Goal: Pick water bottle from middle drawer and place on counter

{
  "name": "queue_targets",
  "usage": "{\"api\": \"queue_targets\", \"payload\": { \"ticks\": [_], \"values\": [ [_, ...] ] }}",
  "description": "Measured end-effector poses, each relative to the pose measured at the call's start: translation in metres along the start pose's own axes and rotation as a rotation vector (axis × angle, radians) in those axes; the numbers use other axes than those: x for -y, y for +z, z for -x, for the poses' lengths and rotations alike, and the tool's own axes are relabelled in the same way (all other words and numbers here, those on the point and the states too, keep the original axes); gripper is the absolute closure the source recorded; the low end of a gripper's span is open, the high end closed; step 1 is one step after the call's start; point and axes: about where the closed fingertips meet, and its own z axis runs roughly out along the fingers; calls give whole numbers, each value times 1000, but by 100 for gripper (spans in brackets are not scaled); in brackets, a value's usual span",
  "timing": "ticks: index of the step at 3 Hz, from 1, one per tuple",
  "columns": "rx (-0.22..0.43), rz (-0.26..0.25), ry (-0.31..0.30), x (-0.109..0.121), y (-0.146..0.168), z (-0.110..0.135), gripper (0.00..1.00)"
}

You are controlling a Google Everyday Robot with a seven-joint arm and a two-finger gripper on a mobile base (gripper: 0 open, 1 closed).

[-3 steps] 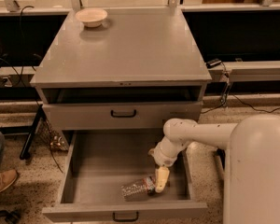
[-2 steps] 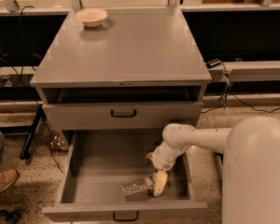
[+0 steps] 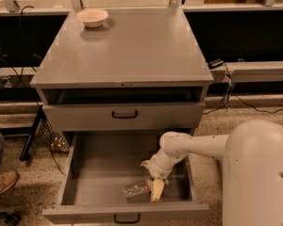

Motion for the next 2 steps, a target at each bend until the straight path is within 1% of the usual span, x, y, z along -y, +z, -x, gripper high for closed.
{"api": "queue_targets", "payload": {
  "ticks": [1, 2],
  "values": [
    [15, 4, -12, -4, 9, 2, 18],
    [23, -14, -20, -7, 4, 4, 41]
  ]
}}
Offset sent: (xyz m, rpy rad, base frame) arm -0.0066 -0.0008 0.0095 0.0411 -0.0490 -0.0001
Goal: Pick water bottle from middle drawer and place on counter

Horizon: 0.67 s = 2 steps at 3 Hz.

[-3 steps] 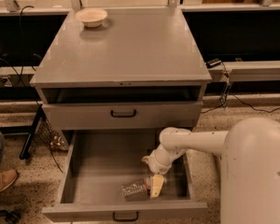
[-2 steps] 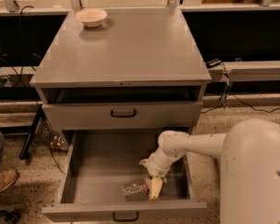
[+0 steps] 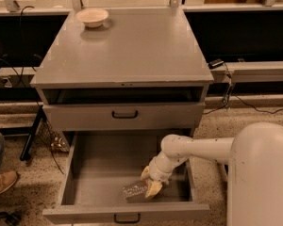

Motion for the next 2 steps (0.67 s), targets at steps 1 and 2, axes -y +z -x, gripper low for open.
{"api": "queue_targets", "payload": {
  "ticks": [1, 2],
  "values": [
    [-3, -50, -3, -4, -22, 1, 65],
    [12, -113, -14, -14, -63, 3, 89]
  ]
}}
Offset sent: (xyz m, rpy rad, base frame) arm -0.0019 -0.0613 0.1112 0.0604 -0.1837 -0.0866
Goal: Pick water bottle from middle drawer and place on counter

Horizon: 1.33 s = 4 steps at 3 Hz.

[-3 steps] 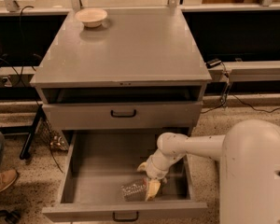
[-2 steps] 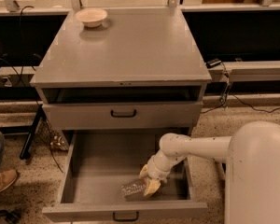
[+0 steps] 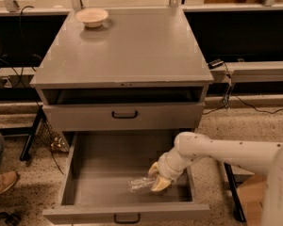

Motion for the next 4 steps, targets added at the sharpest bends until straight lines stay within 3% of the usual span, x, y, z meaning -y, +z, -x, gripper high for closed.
{"api": "queue_targets", "payload": {
  "ticks": [1, 2, 3, 4],
  "values": [
    [-10, -80, -10, -7, -86, 5, 100],
    [-72, -119, -39, 2, -159, 23, 100],
    [-72, -120, -39, 2, -159, 23, 100],
    [-77, -177, -63, -3, -209, 31, 100]
  ]
}}
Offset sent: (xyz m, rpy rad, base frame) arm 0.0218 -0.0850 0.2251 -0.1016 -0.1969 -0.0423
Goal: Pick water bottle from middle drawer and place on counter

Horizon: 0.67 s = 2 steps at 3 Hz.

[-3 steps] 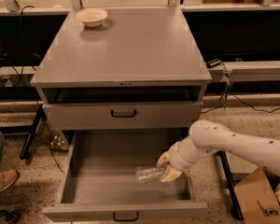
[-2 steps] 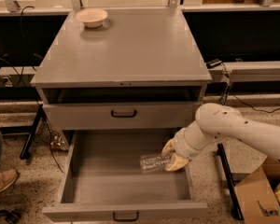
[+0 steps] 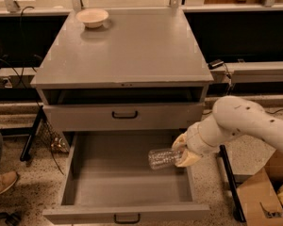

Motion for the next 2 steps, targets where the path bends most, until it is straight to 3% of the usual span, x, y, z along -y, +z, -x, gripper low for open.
{"api": "queue_targets", "payload": {
  "ticks": [1, 2],
  "values": [
    [-41, -118, -44, 0, -77, 13, 100],
    [-63, -145, -52, -1, -95, 14, 100]
  ]
}}
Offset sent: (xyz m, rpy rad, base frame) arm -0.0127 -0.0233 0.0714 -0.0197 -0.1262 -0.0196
